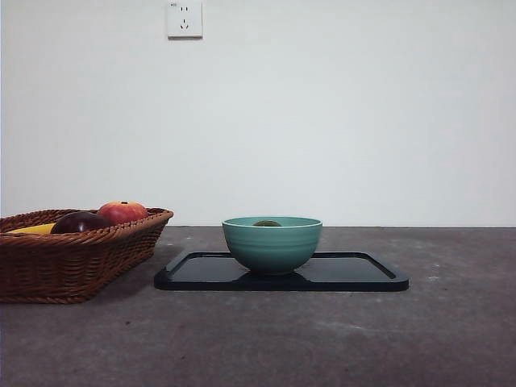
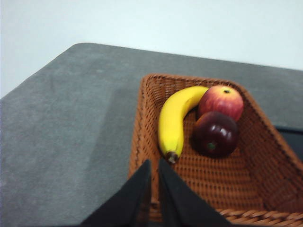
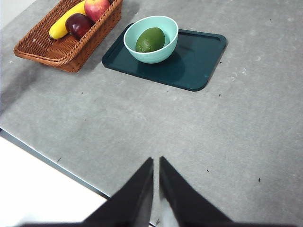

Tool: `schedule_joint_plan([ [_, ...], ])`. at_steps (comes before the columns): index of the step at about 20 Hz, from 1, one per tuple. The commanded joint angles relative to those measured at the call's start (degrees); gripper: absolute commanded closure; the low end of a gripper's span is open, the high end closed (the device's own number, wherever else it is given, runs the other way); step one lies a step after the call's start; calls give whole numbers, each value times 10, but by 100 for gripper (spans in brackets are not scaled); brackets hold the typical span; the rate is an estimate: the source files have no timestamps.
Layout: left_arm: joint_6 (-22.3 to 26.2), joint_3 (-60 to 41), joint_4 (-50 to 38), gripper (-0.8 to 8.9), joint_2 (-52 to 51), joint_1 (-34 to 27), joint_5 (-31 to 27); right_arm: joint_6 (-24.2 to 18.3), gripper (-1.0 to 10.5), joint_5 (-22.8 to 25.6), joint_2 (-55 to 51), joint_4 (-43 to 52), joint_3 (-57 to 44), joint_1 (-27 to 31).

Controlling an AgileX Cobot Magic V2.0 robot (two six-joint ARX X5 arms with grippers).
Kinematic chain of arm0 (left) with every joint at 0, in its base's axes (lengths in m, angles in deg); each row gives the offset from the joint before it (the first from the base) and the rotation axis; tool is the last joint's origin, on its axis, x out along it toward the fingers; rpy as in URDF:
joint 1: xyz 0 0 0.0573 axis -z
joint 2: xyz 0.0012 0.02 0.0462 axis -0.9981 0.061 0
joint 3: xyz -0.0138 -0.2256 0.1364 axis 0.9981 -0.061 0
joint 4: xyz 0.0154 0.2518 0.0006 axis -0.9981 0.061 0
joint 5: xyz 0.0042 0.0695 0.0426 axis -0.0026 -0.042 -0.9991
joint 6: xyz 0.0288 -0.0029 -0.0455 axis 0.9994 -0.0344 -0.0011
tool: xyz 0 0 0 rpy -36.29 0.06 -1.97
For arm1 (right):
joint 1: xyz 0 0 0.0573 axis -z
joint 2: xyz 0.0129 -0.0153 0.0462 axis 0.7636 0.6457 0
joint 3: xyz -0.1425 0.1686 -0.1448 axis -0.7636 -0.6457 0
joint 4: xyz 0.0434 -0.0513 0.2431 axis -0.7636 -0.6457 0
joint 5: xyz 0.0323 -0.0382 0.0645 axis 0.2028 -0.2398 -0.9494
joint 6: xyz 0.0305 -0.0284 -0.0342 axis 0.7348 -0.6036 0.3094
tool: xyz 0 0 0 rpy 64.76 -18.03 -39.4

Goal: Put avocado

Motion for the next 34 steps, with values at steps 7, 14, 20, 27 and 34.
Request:
schedule_joint_plan([
  [7,56,-56,-65,790,-3,-16,-1,6,931,0,2,6,4,-3],
  [14,109,-68,-66,790,-3,-21,-1,6,931,0,2,6,5,-3],
  [20,107,-68,-65,790,-3,-29,7,6,931,0,2,6,5,-3],
  [27,109,-68,-62,790,-3,-29,91,6,931,0,2,6,5,-3],
  [34,103,-68,-65,790,-3,-29,91,6,931,0,2,6,5,-3],
])
